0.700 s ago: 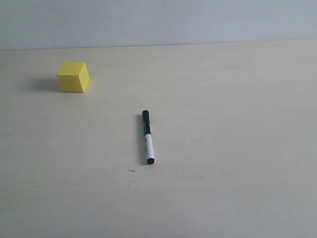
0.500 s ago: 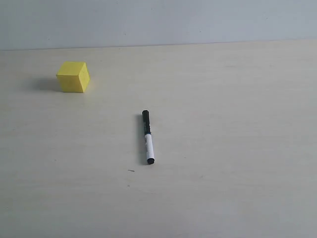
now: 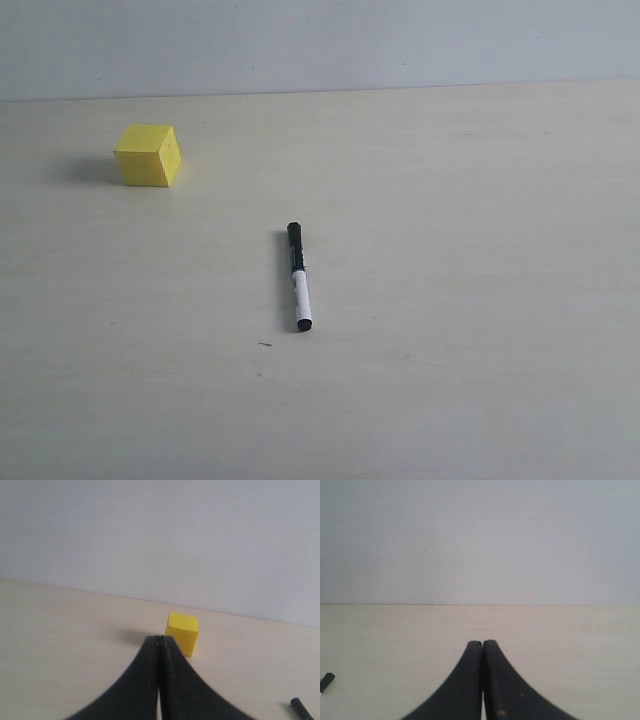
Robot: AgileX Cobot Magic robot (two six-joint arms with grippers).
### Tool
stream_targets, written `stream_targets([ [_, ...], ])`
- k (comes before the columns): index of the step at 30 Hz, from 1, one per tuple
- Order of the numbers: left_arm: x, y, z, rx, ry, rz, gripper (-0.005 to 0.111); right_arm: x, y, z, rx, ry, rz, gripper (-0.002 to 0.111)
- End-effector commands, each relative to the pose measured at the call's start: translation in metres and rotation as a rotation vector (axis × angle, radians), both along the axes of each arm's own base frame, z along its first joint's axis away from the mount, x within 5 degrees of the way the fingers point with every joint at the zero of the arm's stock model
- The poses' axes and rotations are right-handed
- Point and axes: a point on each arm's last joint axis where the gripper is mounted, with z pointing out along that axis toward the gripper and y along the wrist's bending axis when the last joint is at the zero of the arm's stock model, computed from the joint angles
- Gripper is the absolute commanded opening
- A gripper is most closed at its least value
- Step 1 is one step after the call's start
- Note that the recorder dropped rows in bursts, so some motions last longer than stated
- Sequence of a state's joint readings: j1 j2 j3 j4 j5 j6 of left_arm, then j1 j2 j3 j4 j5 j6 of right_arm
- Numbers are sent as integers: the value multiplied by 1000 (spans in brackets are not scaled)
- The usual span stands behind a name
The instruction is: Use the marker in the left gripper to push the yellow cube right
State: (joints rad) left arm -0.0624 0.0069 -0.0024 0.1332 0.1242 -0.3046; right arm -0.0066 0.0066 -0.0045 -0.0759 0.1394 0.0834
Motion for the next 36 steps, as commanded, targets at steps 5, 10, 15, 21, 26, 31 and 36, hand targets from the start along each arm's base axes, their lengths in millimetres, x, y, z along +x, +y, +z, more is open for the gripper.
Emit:
stream_targets([
  [5,-3,-3,23,-42,-263,-44,0,0,0,-1,-4,-7,1,0],
  [10,-6,-4,33,-104,-366,-68,0,0,0,-1,-4,-7,1,0],
  [15,-12,-6,46,-173,-523,-112,0,0,0,-1,-4,-7,1,0],
  [21,-18,-14,59,-352,-608,-268,0,0,0,-1,-4,-7,1,0],
  [26,-3,-21,81,-335,-513,-324,0,0,0,-1,-4,-7,1,0],
  [31,27,-29,112,-270,-403,-360,0,0,0,-1,-4,-7,1,0],
  [36,42,-46,161,-132,-503,-542,0,0,0,-1,-4,-7,1,0],
])
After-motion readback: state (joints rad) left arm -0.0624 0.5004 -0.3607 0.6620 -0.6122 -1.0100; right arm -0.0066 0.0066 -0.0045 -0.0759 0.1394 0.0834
